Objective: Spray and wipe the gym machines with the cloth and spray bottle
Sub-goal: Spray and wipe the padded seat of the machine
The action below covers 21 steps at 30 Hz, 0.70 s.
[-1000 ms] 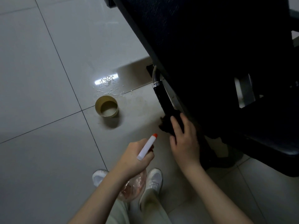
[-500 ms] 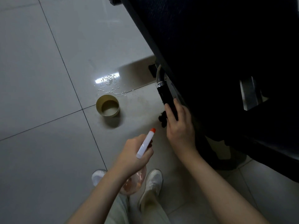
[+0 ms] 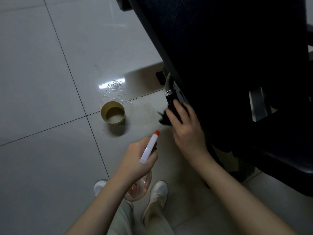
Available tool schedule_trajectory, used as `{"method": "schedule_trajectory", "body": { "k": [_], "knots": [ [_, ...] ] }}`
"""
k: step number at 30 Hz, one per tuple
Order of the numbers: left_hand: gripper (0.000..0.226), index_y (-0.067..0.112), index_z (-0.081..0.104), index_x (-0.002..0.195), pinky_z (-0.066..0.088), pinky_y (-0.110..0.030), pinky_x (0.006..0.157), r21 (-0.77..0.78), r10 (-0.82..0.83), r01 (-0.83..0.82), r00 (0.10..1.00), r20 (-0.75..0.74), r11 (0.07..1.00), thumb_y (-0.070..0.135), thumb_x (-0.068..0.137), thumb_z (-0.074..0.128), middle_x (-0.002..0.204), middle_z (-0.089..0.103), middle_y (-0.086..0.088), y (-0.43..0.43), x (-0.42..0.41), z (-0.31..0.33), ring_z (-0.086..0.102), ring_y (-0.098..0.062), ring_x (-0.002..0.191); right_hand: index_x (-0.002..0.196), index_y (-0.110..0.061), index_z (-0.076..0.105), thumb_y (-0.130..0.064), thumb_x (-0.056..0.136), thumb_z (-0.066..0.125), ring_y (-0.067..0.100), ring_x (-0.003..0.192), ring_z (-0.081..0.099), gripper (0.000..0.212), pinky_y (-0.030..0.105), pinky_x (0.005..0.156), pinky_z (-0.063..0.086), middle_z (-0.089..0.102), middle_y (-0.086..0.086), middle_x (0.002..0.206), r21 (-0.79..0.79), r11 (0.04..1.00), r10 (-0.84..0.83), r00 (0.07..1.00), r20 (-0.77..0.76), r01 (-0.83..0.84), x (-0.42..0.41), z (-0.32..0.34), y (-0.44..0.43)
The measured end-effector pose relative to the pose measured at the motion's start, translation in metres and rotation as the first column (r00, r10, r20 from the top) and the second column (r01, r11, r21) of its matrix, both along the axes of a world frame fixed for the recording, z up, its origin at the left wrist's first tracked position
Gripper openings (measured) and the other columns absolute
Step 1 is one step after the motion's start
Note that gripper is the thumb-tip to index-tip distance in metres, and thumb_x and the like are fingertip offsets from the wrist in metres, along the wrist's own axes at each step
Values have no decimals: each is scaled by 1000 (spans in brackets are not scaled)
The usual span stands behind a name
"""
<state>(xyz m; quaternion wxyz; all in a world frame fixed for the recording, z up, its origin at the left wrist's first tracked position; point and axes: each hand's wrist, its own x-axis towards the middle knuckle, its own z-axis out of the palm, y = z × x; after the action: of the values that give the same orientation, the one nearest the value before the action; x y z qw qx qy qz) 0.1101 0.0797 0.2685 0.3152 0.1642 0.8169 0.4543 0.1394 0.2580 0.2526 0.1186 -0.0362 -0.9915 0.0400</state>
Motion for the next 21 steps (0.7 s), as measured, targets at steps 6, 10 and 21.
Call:
{"method": "schedule_trajectory", "body": {
  "k": [6,10,21],
  "knots": [
    [37,13,61,102,47,-17,65,-16,-11,11,1000,22,1000,37,76,49,93,68,-4,-7,-1,-2,62,-15,82,108,-4,70,3,63,74,38,121,51,45,44,90,50,59,15,128,249,950,131,965,226,-187,-2,-8,2],
    [34,14,61,100,51,-32,70,-22,-15,15,1000,14,1000,36,77,48,91,68,-4,-16,-4,-1,62,-15,79,87,-1,73,4,54,84,34,113,45,35,41,84,53,68,15,107,143,945,238,920,311,-293,41,0,-1],
    [39,13,61,103,55,-39,75,-34,-12,13,999,31,999,39,76,48,94,68,-6,-17,-16,-2,64,-20,83,109,-8,67,-7,72,69,39,124,46,37,45,96,45,52,16,133,344,910,100,929,356,-230,-61,6,5]
  ]
}}
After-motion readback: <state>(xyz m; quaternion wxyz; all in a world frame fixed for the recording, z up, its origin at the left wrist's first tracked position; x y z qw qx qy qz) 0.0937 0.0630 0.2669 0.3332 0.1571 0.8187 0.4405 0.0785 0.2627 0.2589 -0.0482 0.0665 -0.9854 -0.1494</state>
